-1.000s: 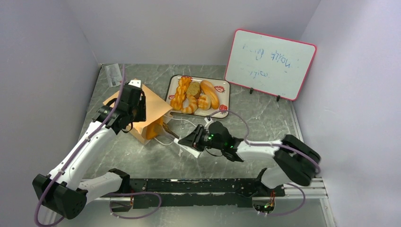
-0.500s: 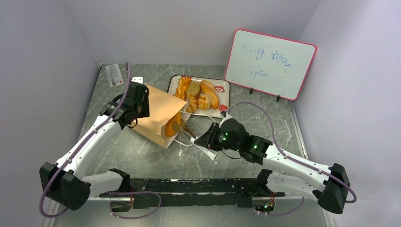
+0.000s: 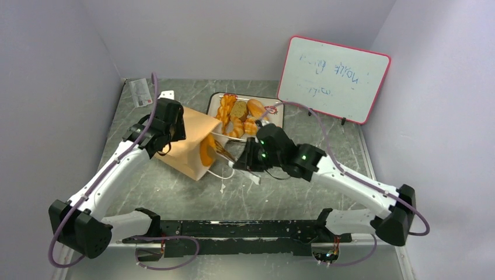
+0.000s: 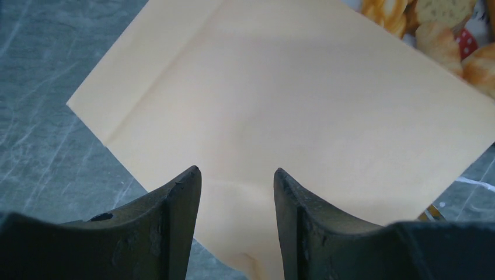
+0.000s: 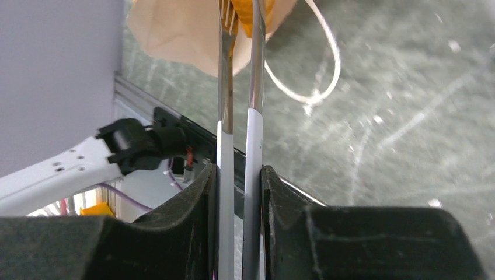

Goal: Take the fake bread out of the paper bag
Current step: Take out the fake bread from the paper bag.

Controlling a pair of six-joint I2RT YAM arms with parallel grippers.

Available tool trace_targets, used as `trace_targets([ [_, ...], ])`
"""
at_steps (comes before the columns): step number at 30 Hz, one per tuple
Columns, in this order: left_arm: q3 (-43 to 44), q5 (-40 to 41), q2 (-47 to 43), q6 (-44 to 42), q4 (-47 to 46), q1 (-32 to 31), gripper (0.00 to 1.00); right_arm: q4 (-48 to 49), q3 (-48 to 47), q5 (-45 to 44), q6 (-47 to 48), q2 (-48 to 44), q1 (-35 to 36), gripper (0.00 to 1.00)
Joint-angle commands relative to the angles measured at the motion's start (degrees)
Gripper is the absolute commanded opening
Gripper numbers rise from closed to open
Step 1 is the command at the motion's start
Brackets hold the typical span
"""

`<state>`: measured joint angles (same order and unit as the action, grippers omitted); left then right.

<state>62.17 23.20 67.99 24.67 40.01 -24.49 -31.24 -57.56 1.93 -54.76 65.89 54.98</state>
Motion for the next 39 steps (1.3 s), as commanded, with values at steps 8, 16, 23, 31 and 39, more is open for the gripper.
trace_targets([
  [8, 5.9, 16.5, -15.7, 5.6, 2.0, -0.4, 0.42, 2.7, -37.5, 5.9, 13.6, 27.2, 0.0, 0.0],
  [16, 6.5, 23.3, -22.2, 5.4, 2.4, -0.4, 0.42, -2.4, -67.9, 10.5, 16.8, 48.0, 0.7, 0.0],
  [23, 7.1, 25.4, -23.0, 7.8, 7.1, -0.4, 0.42, -5.9, -83.7, 13.8, 16.2, 59.1, 2.6, 0.0],
  [31, 7.0, 30.0, -24.7, 9.8, 8.8, -0.4, 0.41, -1.5, -76.3, 15.0, 16.0, 53.8, 3.2, 0.0],
  [39, 8.4, 31.4, -23.9, 11.1, 8.8, -0.3, 0.41, 3.4, -71.4, 13.2, 17.0, 47.6, 3.2, 0.0],
])
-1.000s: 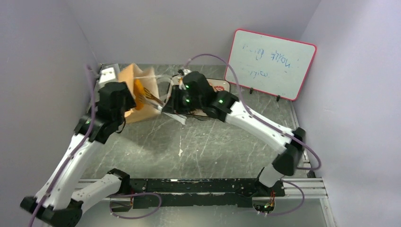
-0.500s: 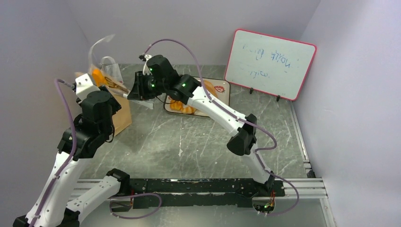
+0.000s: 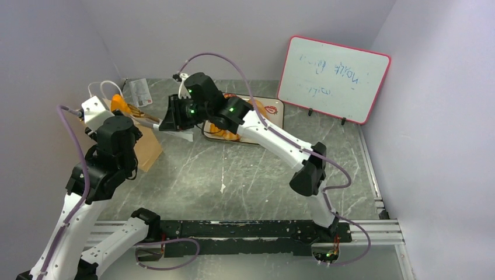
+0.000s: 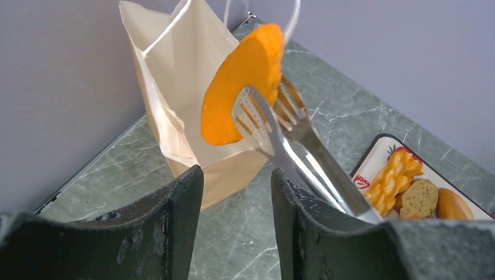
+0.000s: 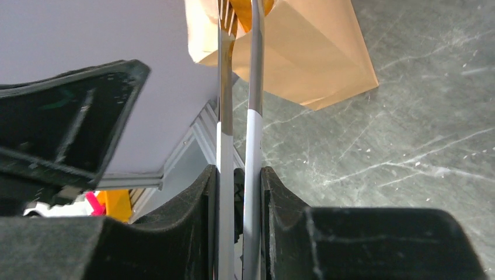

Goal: Take the fake bread out of the paper bag
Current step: Take out the fake bread from the paper bag, then place the fake bread in the container.

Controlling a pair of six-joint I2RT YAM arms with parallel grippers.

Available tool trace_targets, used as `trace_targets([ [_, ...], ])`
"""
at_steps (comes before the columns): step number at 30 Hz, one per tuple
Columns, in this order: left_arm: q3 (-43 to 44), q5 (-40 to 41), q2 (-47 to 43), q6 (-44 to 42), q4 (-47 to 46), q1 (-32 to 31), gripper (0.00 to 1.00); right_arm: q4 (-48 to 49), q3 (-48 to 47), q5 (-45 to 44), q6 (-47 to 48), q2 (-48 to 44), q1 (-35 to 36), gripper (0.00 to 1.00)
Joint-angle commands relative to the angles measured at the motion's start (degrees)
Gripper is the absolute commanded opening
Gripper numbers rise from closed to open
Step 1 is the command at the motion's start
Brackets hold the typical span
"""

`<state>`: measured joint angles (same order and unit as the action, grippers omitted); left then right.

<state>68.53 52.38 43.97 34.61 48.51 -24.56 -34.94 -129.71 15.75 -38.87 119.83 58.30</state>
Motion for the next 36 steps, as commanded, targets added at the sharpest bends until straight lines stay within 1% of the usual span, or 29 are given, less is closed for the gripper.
trace_targets([
  [1, 2.1, 2.3, 0.1, 1.1, 0.2, -0.3, 0.41, 7.9, 0.5, -0.8, 1.3, -6.7, -0.2, 0.0],
  [5, 2.8, 2.6, 0.6, 1.3, 0.6, -0.3, 0.41, 8.2, -2.5, -1.5, 2.1, -6.6, -0.4, 0.0],
  [8, 3.4, 3.1, 0.7, 1.3, 0.8, -0.3, 0.41, 8.1, -1.4, -4.4, 2.9, -9.1, -0.7, 0.0],
  [10, 3.4, 3.0, 0.6, 0.9, 0.5, -0.3, 0.41, 8.1, 1.8, -7.7, 3.3, -12.8, -1.5, 0.0],
  [14, 3.1, 2.8, 0.6, 0.3, -0.6, -0.3, 0.41, 9.9, 11.1, -11.7, 3.3, -21.2, -4.1, 0.0],
  [19, 2.3, 2.1, 1.0, -0.8, -2.6, -0.3, 0.41, 8.7, 19.7, -16.3, 3.5, -30.1, -8.1, 0.0],
  [22, 1.7, 1.5, 1.3, -1.2, -3.8, -0.4, 0.41, 6.2, 22.1, -20.3, 4.3, -34.5, -10.1, 0.0],
  [25, 1.0, 0.6, 1.7, -1.7, -5.2, -0.3, 0.41, 2.4, 23.6, -25.9, 5.8, -37.9, -11.7, 0.0],
  [29, 0.2, -0.5, 2.3, -2.1, -6.1, -0.3, 0.4, -2.9, 26.2, -32.8, 7.4, -40.2, -13.6, 0.0],
  [36, -0.8, -2.3, 2.7, -4.0, -8.1, -0.3, 0.4, -5.8, 37.6, -41.6, 7.4, -43.3, -16.5, 0.0],
])
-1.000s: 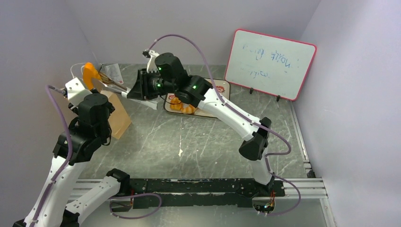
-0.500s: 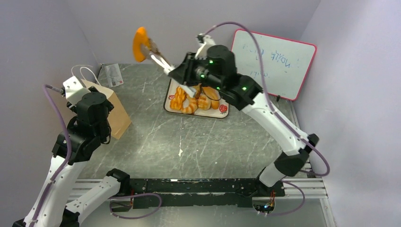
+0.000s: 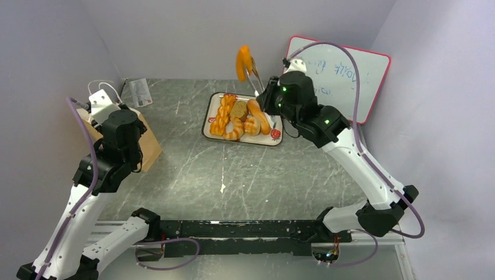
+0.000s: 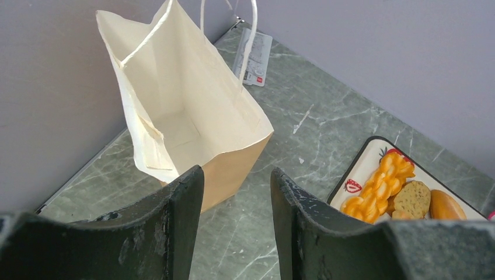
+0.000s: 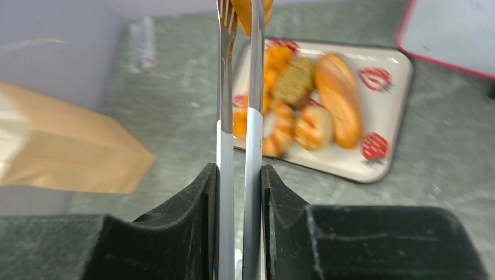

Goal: Take the fake bread out of the paper bag
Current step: Place the fake bread in the container.

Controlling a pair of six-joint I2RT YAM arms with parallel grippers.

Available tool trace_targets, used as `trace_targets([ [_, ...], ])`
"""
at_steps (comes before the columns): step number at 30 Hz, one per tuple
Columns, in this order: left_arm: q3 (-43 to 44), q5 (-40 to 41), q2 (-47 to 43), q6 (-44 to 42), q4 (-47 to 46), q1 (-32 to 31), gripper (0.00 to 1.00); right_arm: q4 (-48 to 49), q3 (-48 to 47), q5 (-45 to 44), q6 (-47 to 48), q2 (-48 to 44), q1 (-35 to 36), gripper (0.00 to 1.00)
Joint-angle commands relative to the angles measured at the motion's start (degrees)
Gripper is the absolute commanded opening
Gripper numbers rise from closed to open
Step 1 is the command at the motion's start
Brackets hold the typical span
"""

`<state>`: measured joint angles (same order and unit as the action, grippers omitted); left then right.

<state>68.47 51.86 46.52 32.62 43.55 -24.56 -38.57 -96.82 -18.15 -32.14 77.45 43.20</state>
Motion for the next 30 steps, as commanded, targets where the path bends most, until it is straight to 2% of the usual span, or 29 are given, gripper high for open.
trace_targets([
  [1, -0.8, -2.0, 0.2, -2.3, -3.2, -0.3, 0.4, -2.8, 6.2, -8.7, 0.6, -0.8, -1.9, 0.0],
  [11, -1.3, -2.5, 0.3, -5.0, -3.1, -0.3, 0.41, -0.8, 16.0, -11.9, 1.5, 2.3, -6.6, 0.0],
  [21, -2.2, -3.5, 0.0, -5.3, -2.0, -0.3, 0.54, 1.5, 19.4, -10.2, 2.7, 9.3, -10.0, 0.0],
  [22, -2.3, -3.8, 0.0, -5.6, -2.1, -0.3, 0.53, 1.6, 19.5, -10.2, 2.7, 10.1, -10.1, 0.0],
  [23, -2.4, -4.4, -0.1, -6.1, -2.4, -0.3, 0.47, 1.7, 19.6, -10.2, 2.8, 11.0, -10.3, 0.02],
  [26, -2.7, -5.8, -0.1, -6.8, -2.9, -0.3, 0.28, 2.5, 20.0, -9.7, 2.8, 12.5, -10.9, 0.1],
  [28, -2.6, -6.5, 0.0, -7.0, -2.9, -0.3, 0.11, 2.8, 20.1, -9.4, 2.7, 13.3, -11.1, 0.17],
  [30, -2.9, -7.7, -0.1, -7.6, -3.6, -0.3, 0.07, 2.8, 20.1, -9.1, 2.8, 13.9, -11.4, 0.21],
])
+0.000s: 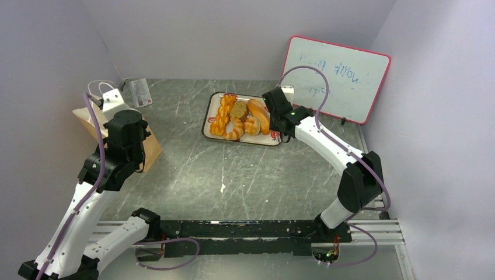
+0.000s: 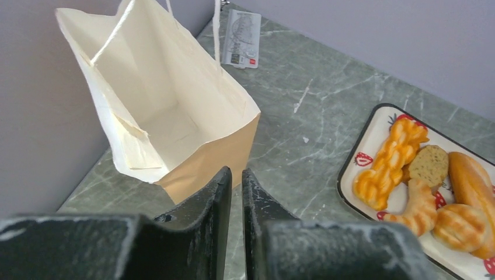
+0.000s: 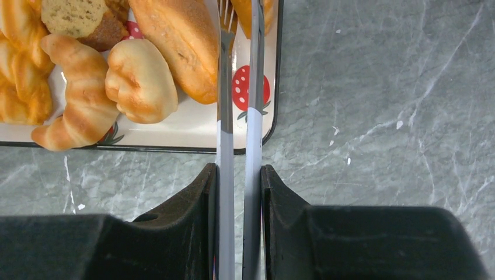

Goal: Take the fake bread out of the paper bag
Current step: Place the fake bread in the container.

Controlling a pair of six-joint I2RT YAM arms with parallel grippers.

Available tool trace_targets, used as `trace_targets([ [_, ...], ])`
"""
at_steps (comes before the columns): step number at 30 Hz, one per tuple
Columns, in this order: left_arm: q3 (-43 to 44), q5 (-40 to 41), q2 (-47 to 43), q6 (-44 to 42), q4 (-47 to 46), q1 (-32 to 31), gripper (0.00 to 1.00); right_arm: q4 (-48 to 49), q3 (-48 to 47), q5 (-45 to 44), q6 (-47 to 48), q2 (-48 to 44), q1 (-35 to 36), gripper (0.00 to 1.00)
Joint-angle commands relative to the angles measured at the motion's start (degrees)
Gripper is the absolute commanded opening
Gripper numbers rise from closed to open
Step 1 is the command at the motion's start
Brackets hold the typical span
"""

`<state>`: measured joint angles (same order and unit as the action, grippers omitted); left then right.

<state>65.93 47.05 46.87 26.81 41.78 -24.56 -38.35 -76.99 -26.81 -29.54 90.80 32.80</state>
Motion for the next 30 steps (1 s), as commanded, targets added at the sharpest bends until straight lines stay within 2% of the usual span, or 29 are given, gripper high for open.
trace_targets([
  [1, -0.6, -3.6, -0.6, -2.0, -2.2, -0.3, 0.07, 2.7, 0.3, -0.2, 0.2, 0.8, -1.0, 0.23],
  [6, 0.4, -8.4, -0.2, -2.5, -3.4, -0.3, 0.07, 3.1, 0.8, 1.1, -0.1, 1.3, -1.5, 0.37],
  [11, 2.7, -22.8, 1.6, -4.3, -6.4, -0.3, 0.07, 4.0, 0.7, 2.9, -0.1, 0.6, -1.8, 0.44],
  [15, 8.4, -32.3, 5.9, -3.4, -4.0, -0.3, 0.07, 3.7, -0.2, 3.5, 0.2, 0.3, -1.8, 0.5],
  [24, 23.8, -42.3, 16.2, 5.0, 7.8, 0.5, 0.07, 5.4, 1.9, 4.4, 0.6, -2.1, -1.9, 0.54],
  [30, 27.2, -51.0, 19.2, 10.2, 10.6, 5.0, 0.07, 5.8, 2.7, 4.7, 1.0, -3.6, -2.6, 0.54],
])
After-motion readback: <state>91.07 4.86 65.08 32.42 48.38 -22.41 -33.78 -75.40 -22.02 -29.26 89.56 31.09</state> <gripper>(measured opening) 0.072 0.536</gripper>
